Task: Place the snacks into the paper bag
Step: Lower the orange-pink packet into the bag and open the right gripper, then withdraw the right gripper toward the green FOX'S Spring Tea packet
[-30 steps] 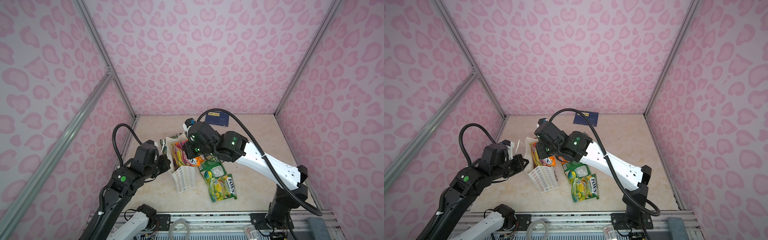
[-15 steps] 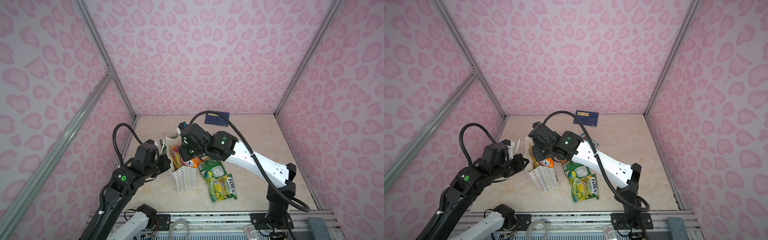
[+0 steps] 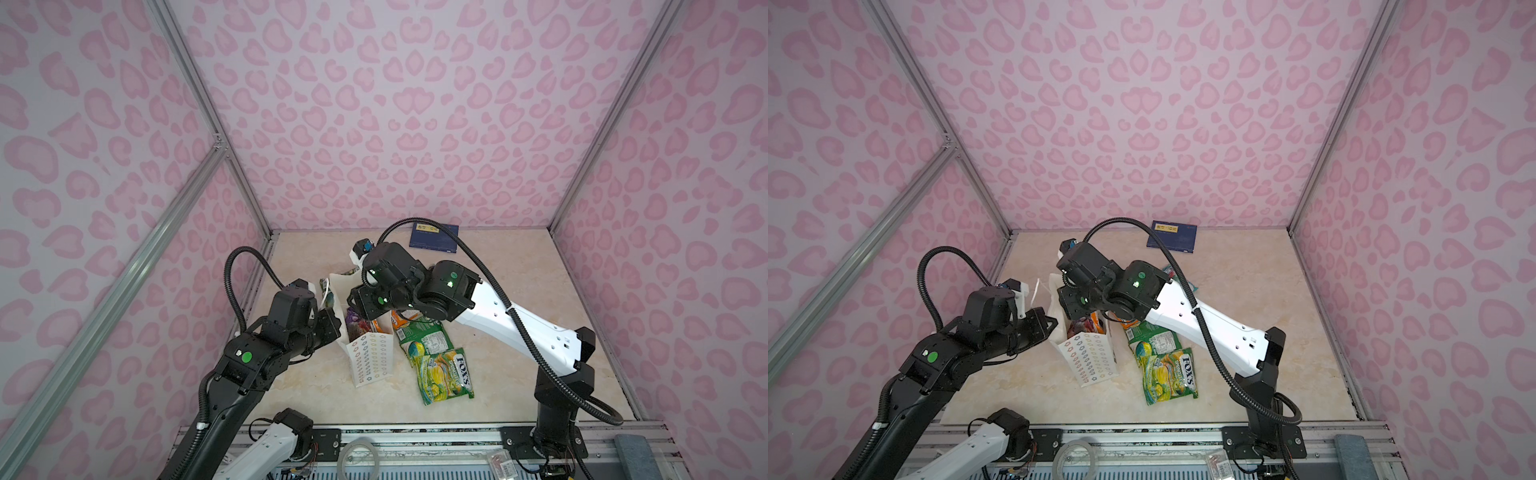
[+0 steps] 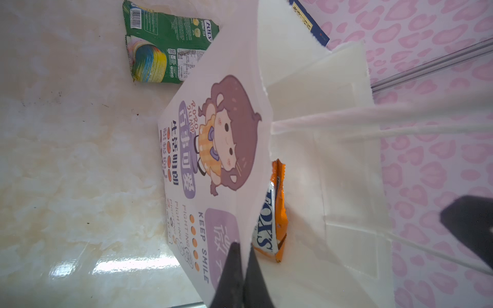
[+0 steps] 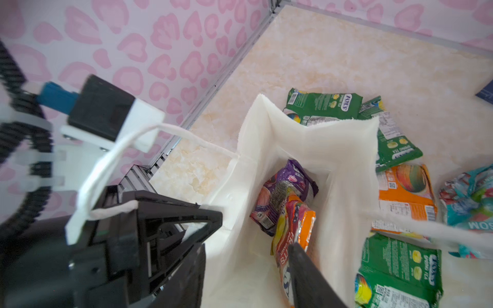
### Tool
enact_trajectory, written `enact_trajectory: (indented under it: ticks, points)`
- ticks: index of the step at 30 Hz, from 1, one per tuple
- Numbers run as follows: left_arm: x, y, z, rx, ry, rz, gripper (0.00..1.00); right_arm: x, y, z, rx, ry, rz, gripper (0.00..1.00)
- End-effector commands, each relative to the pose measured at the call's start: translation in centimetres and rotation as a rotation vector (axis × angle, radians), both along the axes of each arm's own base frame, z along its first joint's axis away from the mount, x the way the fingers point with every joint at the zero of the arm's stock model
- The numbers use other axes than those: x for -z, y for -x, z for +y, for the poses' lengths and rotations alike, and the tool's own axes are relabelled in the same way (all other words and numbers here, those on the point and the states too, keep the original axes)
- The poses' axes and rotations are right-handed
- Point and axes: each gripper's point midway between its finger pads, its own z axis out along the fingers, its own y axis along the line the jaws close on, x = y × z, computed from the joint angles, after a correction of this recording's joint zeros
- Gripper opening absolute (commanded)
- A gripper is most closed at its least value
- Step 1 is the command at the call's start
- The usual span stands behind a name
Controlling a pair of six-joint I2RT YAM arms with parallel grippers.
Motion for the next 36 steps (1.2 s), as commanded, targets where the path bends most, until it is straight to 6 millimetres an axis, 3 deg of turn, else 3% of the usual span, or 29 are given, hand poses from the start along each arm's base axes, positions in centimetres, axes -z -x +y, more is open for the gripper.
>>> enact_trajectory:
  ticks: [1,5,11,14,17,21,24,26,31,36]
  points:
    - [-0.6,-0.5,-0.1,-0.006,0.013,-0.027,0.05,-2.8,0.4,0.6,-0.054,-0.081,-0.048,0.59]
    - [-0.4,-0.5,-0.1,-0.007,0.008,-0.023,0.05,-5.5,0.9,-0.6,-0.073,-0.123,-0.104,0.66]
    - [-0.4,-0.7,0.0,-0.006,-0.008,-0.023,0.05,-9.0,1.7,-4.4,-0.045,-0.163,-0.18,0.79]
    - [-0.5,-0.8,0.0,-0.004,-0.012,-0.025,0.05,-9.7,1.5,-7.4,0.018,-0.162,-0.214,0.86]
    - [-0.5,-0.8,-0.1,0.0,-0.014,-0.022,0.05,-9.1,0.8,-11.3,0.103,-0.159,-0.201,0.9]
    - [-0.4,-0.9,-0.1,0.004,-0.02,-0.021,0.06,-6.5,-0.2,-17.4,0.237,-0.184,-0.129,0.95]
    - [-0.4,-0.9,-0.2,0.01,-0.023,-0.017,0.06,-3.3,-0.4,-21.4,0.318,-0.19,-0.049,0.96]
    - [-0.3,-1.0,-0.2,0.012,-0.025,-0.014,0.05,0.1,-0.4,-23.5,0.365,-0.168,0.017,0.97]
    - [-0.3,-1.0,-0.1,0.01,-0.031,-0.012,0.06,7.2,0.1,-26.5,0.424,-0.118,0.155,0.97]
    - [-0.6,-0.8,-0.1,0.007,-0.024,-0.017,0.05,13.2,0.8,-27.4,0.449,-0.093,0.266,0.96]
